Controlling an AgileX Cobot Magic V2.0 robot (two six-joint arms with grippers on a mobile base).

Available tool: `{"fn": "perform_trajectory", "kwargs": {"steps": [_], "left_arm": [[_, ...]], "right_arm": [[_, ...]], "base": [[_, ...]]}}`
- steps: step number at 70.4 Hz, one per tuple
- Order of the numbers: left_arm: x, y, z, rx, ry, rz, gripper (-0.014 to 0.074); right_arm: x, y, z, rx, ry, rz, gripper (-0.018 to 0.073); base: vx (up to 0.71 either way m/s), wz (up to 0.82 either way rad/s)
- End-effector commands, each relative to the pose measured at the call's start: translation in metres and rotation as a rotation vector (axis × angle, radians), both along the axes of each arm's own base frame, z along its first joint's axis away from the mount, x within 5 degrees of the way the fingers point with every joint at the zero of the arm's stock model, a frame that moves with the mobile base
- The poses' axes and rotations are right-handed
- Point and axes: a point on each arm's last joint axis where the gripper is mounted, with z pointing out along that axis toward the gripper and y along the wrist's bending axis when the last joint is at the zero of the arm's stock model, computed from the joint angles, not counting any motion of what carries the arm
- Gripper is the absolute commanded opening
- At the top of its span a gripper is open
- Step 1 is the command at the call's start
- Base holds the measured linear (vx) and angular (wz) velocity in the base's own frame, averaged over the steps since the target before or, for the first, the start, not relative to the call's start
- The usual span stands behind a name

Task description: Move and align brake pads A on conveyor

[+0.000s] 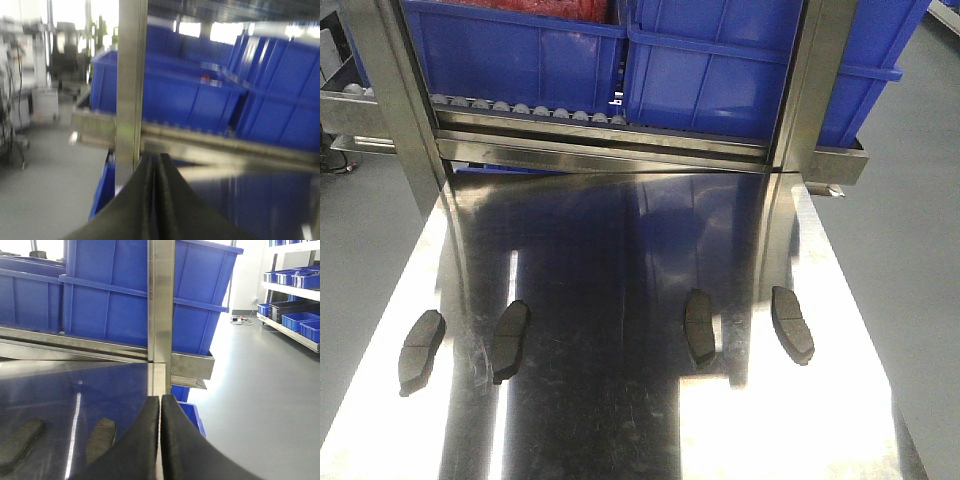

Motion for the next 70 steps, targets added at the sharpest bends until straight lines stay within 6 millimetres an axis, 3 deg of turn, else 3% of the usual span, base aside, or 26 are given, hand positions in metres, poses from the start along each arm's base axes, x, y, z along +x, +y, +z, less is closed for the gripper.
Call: {"fn": "perform_trajectory", "kwargs": {"steps": [1, 17, 36, 44, 61, 70], "left_arm": [[0.016, -0.001, 0.022, -0.021, 0.046, -0.009, -0.0006], [0.035, -0.001, 0.016, -0.024, 0.234, -0.011, -0.0006], [0.04, -0.001, 0.008, -0.023, 0.315, -0.012, 0.002], [0.041, -0.001, 0.007, -0.023, 0.318, -0.012, 0.0104], [0.041, -0.001, 0.007, -0.023, 0.318, -0.012, 0.0404], [0.041, -0.001, 0.007, -0.013, 0.326, -0.015, 0.0477]], "right_arm": [[-0.001, 0.0, 0.006, -0.005, -0.084, 0.001, -0.001], [-0.001, 0.0, 0.006, -0.005, -0.084, 0.001, -0.001], [-0.001, 0.0, 0.006, -0.005, -0.085, 0.0, -0.001], [-0.001, 0.0, 0.006, -0.005, -0.085, 0.0, -0.001], [-0.001, 0.0, 0.006, -0.005, -0.085, 0.0, -0.001], [-0.001, 0.0, 0.006, -0.005, -0.085, 0.0, -0.001]], "base": [[0.0, 0.0], [0.0, 0.0], [0.0, 0.0], [0.0, 0.0], [0.0, 0.0], [0.0, 0.0]]}}
